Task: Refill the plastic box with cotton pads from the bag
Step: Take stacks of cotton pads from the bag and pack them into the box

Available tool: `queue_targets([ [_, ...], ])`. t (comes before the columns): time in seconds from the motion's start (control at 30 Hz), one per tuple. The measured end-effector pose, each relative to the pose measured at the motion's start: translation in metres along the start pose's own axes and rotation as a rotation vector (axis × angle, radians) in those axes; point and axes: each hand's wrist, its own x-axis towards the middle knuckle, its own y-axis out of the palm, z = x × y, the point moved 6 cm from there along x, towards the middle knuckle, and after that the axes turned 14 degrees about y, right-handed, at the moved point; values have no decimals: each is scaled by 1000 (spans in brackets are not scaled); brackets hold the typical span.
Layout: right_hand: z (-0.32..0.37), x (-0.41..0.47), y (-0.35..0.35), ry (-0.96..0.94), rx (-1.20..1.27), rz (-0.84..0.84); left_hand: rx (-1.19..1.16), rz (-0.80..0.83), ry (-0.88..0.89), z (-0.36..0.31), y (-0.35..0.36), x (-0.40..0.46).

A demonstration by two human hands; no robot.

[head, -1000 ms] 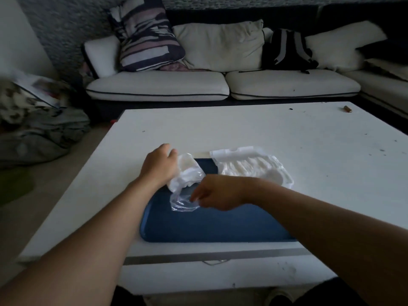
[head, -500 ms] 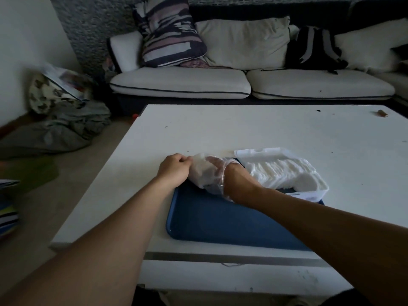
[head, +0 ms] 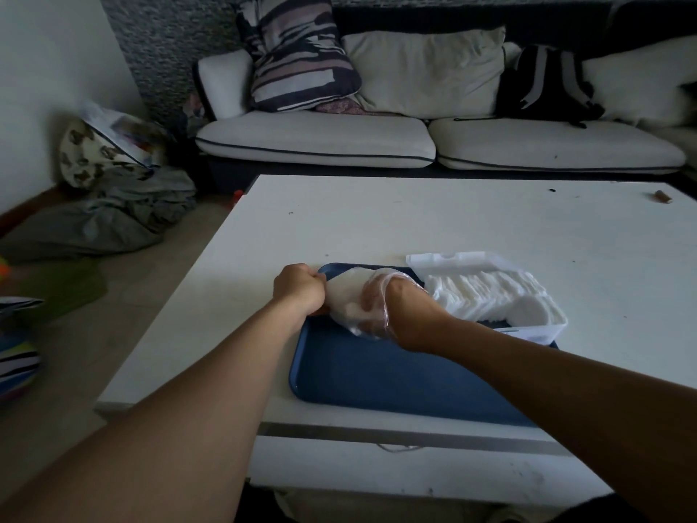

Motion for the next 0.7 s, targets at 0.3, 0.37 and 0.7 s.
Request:
queue_targets([
  [0.3, -19, -9, -7, -46, 109, 22, -62, 311, 3, -11, 38, -11],
  [0.37, -22, -14, -12, -73, 54, 33, -12, 185, 86, -13, 32, -2],
  [0.7, -70, -34, -90, 243, 1085, 197, 135, -64, 228, -67, 9, -18],
])
